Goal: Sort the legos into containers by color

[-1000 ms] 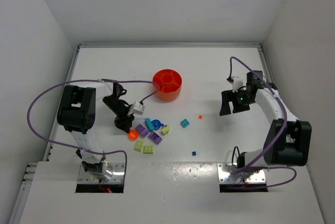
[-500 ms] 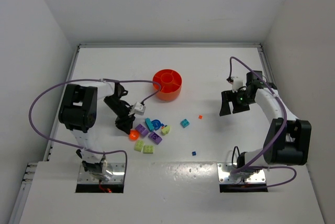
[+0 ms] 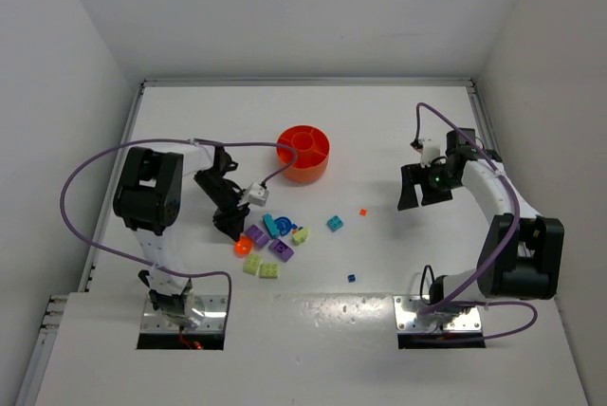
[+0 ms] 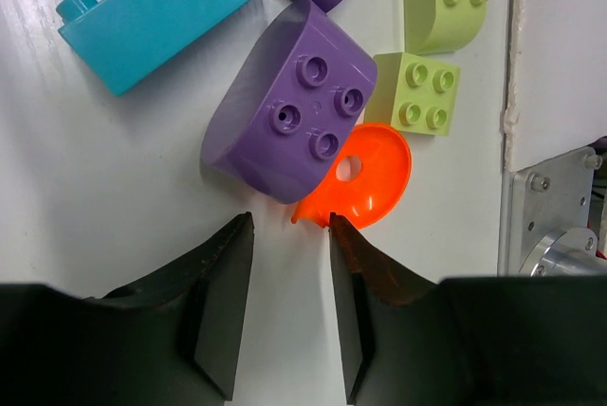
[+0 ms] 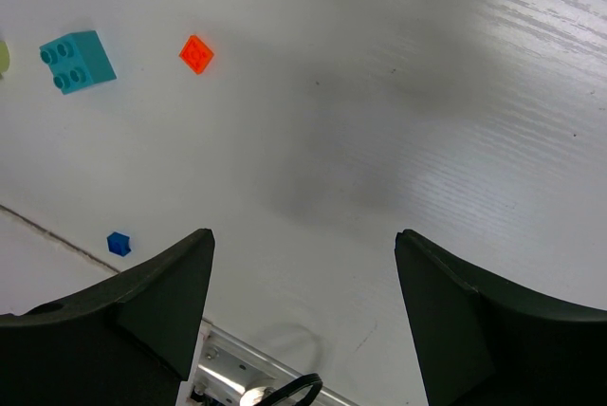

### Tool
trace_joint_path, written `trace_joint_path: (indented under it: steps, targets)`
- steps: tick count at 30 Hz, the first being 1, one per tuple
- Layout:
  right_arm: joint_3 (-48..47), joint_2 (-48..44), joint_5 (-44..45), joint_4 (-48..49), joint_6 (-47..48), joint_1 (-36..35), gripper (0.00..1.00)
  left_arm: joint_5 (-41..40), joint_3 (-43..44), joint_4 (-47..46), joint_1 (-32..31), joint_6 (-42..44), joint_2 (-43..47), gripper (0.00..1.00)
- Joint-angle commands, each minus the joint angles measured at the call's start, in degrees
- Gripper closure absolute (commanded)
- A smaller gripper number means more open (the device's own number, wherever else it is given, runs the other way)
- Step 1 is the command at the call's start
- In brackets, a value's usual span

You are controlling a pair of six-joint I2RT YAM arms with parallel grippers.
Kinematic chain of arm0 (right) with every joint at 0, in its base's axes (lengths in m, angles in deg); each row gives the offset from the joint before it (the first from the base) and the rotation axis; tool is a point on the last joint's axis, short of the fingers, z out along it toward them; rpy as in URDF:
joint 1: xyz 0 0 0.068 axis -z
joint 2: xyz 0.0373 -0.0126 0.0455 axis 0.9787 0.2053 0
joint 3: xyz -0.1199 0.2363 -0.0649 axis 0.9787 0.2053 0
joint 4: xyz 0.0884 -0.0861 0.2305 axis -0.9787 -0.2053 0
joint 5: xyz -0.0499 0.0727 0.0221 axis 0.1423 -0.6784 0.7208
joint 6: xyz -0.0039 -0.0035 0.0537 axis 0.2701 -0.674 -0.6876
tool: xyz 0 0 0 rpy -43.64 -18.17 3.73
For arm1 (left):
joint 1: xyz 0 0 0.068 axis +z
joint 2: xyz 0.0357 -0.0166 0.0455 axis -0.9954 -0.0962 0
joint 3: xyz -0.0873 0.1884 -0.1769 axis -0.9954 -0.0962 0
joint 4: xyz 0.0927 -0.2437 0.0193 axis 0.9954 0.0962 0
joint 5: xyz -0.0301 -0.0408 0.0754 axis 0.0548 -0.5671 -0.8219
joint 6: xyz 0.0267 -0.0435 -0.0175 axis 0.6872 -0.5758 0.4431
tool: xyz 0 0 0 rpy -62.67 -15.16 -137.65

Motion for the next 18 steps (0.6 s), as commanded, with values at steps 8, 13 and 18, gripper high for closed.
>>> trace_joint_path:
  steps: [8, 13, 18]
  targets:
    - [-2.20, -0.46, -0.47, 0.37, -0.73, -0.24, 0.23, 1.20, 0.83, 0.21, -1.67, -1.52, -0.98, 0.60]
    - [-2.20, -0.46, -0.47, 0.37, -0.73, -0.24, 0.23, 0.67, 0.83, 0.74, -1.67, -0.99, -1.51, 0.66]
    - [-2.20, -0.46, -0.47, 0.37, -0.73, -0.24, 0.23, 0.67, 0.30, 1.27, -1.67, -0.47, -1.51, 0.81]
